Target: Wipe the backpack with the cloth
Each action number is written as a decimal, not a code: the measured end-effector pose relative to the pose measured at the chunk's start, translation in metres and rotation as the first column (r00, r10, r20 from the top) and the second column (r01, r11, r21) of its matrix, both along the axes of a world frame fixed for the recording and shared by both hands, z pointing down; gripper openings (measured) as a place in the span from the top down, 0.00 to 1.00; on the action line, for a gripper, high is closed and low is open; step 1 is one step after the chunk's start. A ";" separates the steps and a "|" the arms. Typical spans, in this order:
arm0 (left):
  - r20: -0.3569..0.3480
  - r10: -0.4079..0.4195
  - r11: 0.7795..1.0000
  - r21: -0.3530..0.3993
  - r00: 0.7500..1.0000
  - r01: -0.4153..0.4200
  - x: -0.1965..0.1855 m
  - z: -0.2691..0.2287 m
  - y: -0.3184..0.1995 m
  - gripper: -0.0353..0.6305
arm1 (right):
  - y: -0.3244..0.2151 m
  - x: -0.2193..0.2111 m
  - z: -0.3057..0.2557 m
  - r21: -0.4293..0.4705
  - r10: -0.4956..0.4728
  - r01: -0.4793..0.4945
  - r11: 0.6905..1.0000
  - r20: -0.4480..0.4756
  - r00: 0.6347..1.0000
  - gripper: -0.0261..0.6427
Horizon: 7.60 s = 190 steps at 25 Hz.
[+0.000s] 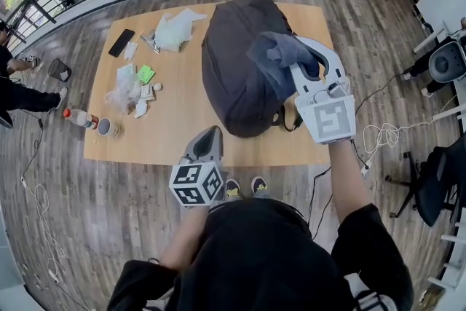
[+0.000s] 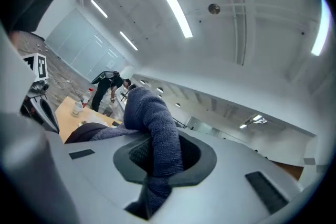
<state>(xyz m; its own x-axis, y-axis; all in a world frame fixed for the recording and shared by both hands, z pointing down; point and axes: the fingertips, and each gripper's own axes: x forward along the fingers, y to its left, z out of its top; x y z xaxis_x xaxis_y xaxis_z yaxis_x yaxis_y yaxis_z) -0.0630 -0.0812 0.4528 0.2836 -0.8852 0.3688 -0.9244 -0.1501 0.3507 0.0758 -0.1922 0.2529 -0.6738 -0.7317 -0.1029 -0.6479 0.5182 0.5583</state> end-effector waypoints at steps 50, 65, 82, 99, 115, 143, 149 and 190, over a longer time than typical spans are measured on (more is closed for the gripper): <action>0.012 -0.034 0.994 -0.106 0.999 0.035 -0.025 0.038 0.032 0.92 | 0.019 0.036 0.234 -0.865 0.231 0.102 0.492 0.242 0.942 0.90; 0.001 -0.043 0.995 -0.091 0.999 0.042 -0.026 0.032 0.031 0.92 | 0.108 -0.040 0.405 -0.986 -0.020 -0.013 0.168 -0.017 1.000 0.90; 0.297 0.075 0.955 0.252 0.952 -0.154 0.078 -0.079 -0.035 0.41 | -0.072 0.119 0.081 -0.438 0.146 -0.066 0.897 0.153 0.977 0.90; 0.372 -0.023 0.982 0.181 0.928 -0.048 0.019 -0.058 -0.064 0.43 | -0.020 -0.020 0.155 -0.501 -0.301 0.230 0.834 -0.064 0.952 0.90; 0.571 -0.180 0.977 0.201 0.801 0.077 -0.127 -0.059 -0.084 0.71 | 0.127 -0.153 0.149 -0.525 -0.576 0.477 0.705 -0.031 0.817 0.90; 0.282 -0.175 0.975 0.180 0.943 0.128 -0.147 -0.046 -0.117 0.91 | -0.124 -0.034 0.080 -0.449 -0.385 0.335 0.828 -0.021 0.923 0.91; 0.295 -0.062 0.981 0.191 0.954 0.005 -0.164 -0.047 -0.151 0.91 | -0.051 -0.032 0.101 -0.492 -0.356 0.297 0.818 -0.028 0.934 0.91; 0.236 -0.082 0.984 -0.132 0.968 0.115 -0.111 0.087 -0.005 0.92 | -0.036 -0.095 0.008 -0.272 -0.356 0.325 0.906 -0.070 0.932 0.91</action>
